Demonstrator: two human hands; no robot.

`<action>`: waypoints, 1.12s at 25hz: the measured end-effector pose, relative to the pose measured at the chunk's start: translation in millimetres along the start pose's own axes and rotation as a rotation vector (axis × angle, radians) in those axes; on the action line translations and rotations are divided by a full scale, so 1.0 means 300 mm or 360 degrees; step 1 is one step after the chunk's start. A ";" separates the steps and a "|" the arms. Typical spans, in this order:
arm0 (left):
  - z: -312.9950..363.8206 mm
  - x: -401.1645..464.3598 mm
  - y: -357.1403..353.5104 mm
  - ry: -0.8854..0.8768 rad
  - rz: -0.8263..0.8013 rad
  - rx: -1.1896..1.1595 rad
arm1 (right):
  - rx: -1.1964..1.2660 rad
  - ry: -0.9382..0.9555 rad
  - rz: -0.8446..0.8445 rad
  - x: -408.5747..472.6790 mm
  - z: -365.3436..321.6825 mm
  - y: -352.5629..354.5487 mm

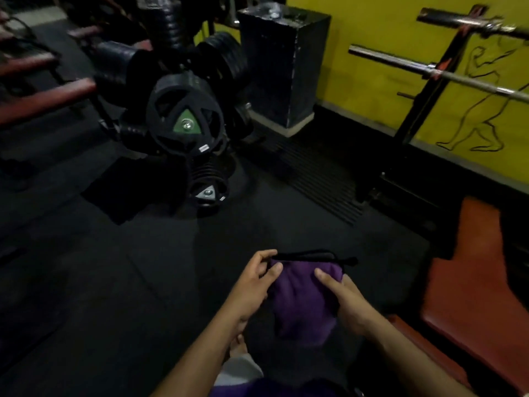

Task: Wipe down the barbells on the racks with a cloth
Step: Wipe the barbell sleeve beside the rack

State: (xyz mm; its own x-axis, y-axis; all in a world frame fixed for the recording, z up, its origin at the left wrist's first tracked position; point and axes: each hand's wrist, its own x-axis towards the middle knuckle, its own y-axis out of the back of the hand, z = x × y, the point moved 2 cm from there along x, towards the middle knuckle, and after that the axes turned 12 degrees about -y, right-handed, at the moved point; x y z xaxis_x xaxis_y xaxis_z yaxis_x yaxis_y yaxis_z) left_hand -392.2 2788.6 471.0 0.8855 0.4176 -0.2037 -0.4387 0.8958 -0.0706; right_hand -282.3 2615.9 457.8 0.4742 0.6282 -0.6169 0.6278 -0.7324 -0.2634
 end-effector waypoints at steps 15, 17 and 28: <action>0.253 1.230 -0.633 -0.0299 -0.1049 0.0638 | 0.1349 0.0390 0.1512 0.109 -0.489 0.838; 0.302 1.353 -0.789 -0.0411 -0.1184 0.0749 | 0.1314 0.0454 0.1680 0.100 -0.568 0.954; 0.406 2.065 -1.323 -0.0772 -0.1334 0.0945 | 0.1328 0.0774 0.2117 0.198 -1.003 1.583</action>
State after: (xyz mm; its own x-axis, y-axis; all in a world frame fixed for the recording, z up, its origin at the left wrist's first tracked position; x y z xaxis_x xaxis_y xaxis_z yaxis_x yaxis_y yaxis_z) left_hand 349.2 2710.3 491.8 0.8883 -0.4486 0.0986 0.3477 0.7971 0.4938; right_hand 229.8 2384.4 519.3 0.6144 -0.6195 -0.4886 -0.7641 -0.6214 -0.1731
